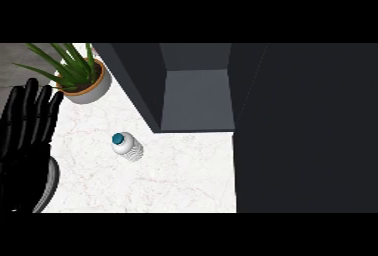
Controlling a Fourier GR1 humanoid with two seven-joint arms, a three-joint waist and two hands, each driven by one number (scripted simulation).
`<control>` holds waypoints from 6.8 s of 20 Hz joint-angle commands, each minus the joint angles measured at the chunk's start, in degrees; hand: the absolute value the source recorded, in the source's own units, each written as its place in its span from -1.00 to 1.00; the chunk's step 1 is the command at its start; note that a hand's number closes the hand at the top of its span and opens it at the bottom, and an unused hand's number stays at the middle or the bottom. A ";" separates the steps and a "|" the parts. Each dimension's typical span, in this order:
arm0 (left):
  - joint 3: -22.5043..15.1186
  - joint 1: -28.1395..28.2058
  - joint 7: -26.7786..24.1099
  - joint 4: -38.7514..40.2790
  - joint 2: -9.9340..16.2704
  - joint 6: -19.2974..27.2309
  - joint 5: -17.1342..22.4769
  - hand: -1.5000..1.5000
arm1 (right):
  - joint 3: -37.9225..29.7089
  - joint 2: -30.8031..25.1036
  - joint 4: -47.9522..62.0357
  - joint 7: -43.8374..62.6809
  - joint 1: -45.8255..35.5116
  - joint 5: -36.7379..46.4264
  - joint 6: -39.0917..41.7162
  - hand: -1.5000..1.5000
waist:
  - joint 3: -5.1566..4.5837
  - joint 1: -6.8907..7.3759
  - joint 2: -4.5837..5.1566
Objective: Pick up the bottled water, place it into the cabinet and close the cabinet
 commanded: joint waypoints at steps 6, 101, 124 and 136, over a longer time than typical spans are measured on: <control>4.26 -5.29 -4.99 8.71 11.04 -23.41 21.72 -1.00 | 0.99 0.11 -4.57 1.50 5.98 -1.32 1.12 -1.00 | -2.34 -1.72 1.44; 2.51 -30.64 -56.22 102.74 4.29 -33.03 -14.09 1.00 | 29.38 -6.25 -25.34 22.84 7.79 5.61 -11.16 -1.00 | -2.33 -1.45 1.50; -8.39 -21.99 -42.71 71.74 -5.37 5.68 13.21 1.00 | 32.67 -6.75 -23.61 21.61 9.41 7.14 -15.27 -1.00 | -2.17 -0.06 0.88; -20.86 -24.57 -29.04 56.42 -5.39 22.70 19.50 1.00 | 29.17 -8.15 -31.56 28.91 6.62 4.42 -15.61 -1.00 | -2.22 -0.18 1.18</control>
